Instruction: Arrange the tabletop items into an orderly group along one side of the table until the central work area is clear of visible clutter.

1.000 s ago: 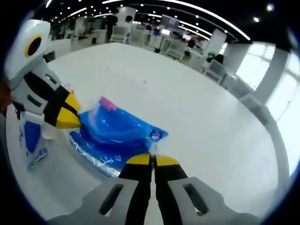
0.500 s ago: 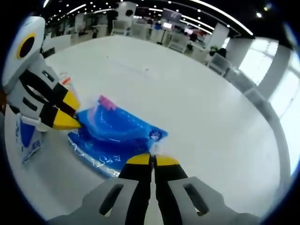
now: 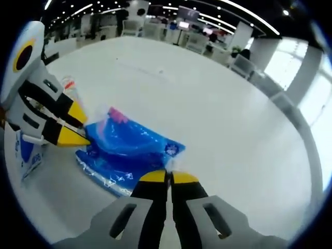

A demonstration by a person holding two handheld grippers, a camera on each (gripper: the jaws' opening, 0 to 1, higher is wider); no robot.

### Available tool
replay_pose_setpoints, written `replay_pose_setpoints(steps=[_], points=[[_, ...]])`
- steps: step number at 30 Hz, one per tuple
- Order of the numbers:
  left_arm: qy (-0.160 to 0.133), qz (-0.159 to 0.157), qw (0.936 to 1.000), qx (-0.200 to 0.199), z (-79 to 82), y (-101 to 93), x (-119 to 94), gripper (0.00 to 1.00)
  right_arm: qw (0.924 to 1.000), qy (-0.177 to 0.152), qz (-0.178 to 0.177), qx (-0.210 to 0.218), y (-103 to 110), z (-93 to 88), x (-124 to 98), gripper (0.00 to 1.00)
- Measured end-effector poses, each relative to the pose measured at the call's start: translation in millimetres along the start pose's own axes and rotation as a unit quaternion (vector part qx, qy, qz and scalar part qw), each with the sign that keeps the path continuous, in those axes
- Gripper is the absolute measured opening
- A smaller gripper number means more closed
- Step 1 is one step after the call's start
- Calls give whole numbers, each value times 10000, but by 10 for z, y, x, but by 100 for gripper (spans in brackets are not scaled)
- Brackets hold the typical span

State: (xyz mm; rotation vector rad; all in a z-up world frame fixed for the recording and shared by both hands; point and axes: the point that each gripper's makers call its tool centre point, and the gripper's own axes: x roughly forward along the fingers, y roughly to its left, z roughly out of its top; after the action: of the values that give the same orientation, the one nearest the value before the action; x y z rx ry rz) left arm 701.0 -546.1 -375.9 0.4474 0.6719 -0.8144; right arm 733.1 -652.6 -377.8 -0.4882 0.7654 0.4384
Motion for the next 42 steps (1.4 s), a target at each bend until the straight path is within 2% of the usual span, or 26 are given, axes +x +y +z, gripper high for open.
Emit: replay_pose_setpoints(steps=[8,17,23,42], points=[[19,-1,10000,3,-8,1,40,7,10000,27,-10,0,3,-22,34,3],[9,-14,10000,32,2,8,40,8,9999,53,-76,67,-1,-27,32,8],[-10,37,10000,16,26,53,9,12,9998,42,-118,126,-23,-31,8,10],[-161,22,9998,-114,116,28,-98,23,9995,-51,-245,187,-66,40,-88,18]])
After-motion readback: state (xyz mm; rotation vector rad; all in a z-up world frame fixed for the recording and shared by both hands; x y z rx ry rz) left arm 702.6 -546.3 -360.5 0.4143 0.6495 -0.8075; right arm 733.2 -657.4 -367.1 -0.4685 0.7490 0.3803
